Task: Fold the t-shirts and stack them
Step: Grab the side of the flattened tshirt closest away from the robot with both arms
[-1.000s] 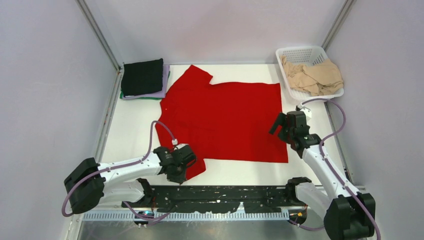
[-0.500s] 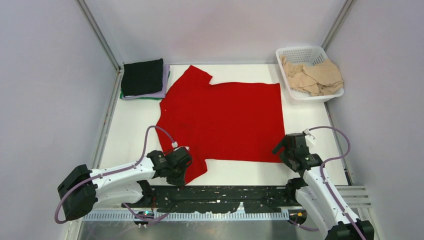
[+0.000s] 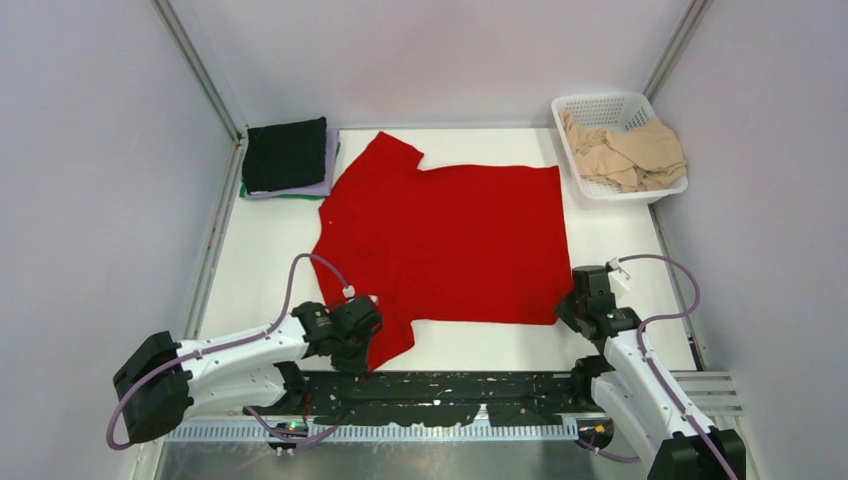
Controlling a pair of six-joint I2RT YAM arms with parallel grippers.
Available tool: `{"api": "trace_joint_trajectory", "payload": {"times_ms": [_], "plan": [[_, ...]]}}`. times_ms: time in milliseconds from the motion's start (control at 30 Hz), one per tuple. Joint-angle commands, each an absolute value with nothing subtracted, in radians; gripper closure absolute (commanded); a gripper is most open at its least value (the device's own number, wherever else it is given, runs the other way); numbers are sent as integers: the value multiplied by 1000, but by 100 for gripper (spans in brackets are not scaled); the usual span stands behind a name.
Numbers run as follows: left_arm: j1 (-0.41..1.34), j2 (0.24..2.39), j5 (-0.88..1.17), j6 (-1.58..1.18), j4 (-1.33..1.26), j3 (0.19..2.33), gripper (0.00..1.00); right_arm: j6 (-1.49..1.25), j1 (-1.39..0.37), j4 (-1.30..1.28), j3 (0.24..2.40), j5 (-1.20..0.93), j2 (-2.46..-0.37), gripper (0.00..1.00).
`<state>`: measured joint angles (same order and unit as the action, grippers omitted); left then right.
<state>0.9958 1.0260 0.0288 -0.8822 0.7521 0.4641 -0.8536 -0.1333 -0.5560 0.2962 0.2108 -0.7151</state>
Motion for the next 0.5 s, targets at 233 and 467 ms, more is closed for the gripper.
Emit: {"api": "trace_joint_trajectory", "payload": {"times_ms": [233, 467], "plan": [[1157, 962, 100, -1113, 791, 427, 100, -796, -129, -511, 311, 245, -746, 95], [1212, 948, 72, -1164, 786, 471, 100, -737, -129, -519, 338, 250, -775, 95]]}}
